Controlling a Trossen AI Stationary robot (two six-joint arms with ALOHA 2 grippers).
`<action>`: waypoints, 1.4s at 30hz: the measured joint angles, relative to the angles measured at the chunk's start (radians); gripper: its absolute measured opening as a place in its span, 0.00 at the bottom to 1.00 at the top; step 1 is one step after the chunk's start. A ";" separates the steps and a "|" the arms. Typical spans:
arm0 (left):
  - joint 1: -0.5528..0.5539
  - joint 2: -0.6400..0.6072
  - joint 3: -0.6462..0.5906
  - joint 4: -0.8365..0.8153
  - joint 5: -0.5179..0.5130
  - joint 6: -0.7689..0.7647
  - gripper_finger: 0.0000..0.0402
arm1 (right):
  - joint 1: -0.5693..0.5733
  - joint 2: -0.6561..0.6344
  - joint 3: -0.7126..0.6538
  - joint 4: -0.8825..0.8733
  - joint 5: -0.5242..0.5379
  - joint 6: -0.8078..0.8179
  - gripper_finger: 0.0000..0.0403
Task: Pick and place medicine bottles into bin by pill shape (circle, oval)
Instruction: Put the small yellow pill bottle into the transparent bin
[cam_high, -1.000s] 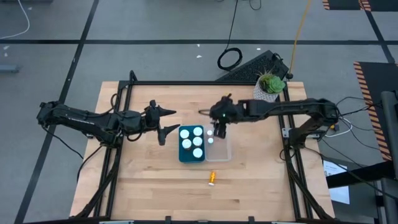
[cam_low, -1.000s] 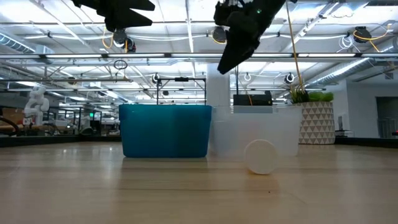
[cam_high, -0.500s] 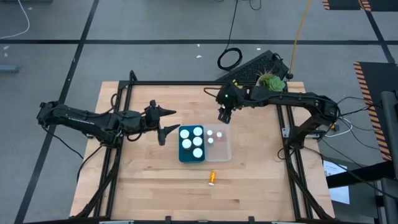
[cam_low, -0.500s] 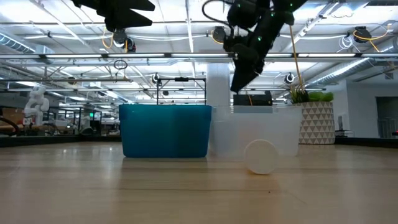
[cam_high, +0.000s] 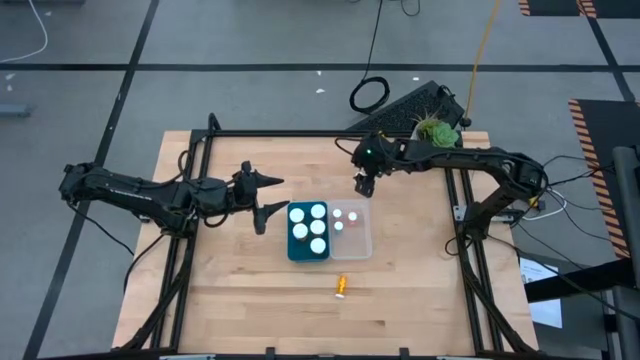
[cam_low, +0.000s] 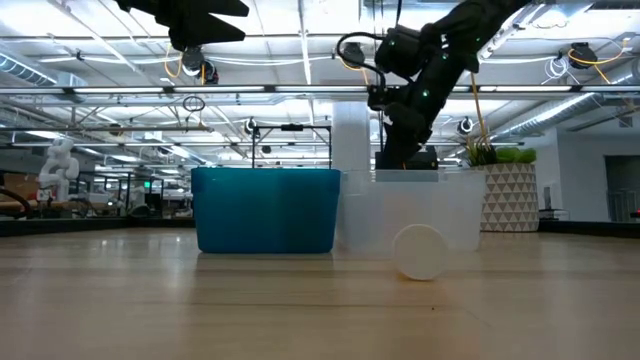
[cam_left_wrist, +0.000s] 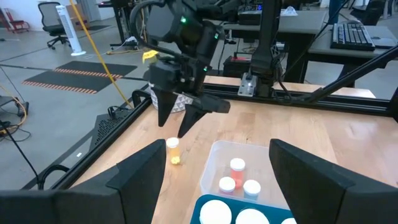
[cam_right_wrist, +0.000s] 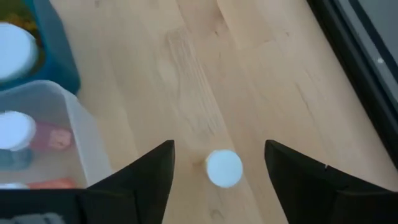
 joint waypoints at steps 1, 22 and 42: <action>0.000 0.000 0.000 0.000 0.000 0.000 0.71 | -0.003 0.004 0.000 0.008 -0.011 -0.002 0.61; 0.000 0.000 0.000 0.006 0.000 0.003 0.71 | -0.043 0.115 -0.002 -0.004 0.013 -0.025 0.53; 0.000 0.000 0.000 0.010 0.002 0.012 0.71 | -0.028 0.106 -0.001 -0.036 0.012 0.026 0.28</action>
